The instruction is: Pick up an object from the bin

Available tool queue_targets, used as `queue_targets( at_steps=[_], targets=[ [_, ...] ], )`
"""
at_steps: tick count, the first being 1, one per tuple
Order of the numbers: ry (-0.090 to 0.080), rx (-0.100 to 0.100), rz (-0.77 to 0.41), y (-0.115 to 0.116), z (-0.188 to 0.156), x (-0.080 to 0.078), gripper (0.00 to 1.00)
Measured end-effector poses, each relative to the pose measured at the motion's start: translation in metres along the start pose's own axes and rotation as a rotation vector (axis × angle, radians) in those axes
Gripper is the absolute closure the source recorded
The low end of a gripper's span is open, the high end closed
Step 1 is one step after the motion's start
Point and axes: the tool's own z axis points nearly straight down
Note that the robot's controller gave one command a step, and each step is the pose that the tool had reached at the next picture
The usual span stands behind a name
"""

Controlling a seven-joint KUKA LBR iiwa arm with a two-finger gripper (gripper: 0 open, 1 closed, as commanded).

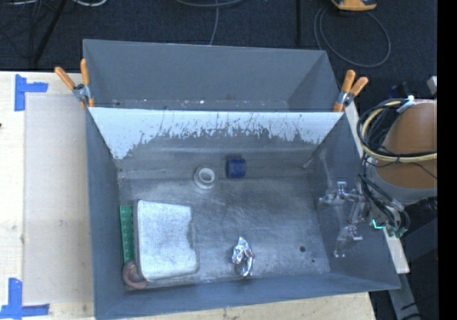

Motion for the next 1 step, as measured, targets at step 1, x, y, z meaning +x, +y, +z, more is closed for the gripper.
queue_targets(
  at_steps=[1],
  targets=[
    [-0.002,-0.003,-0.001,0.0885,0.0319,0.0201,0.0]
  ],
)
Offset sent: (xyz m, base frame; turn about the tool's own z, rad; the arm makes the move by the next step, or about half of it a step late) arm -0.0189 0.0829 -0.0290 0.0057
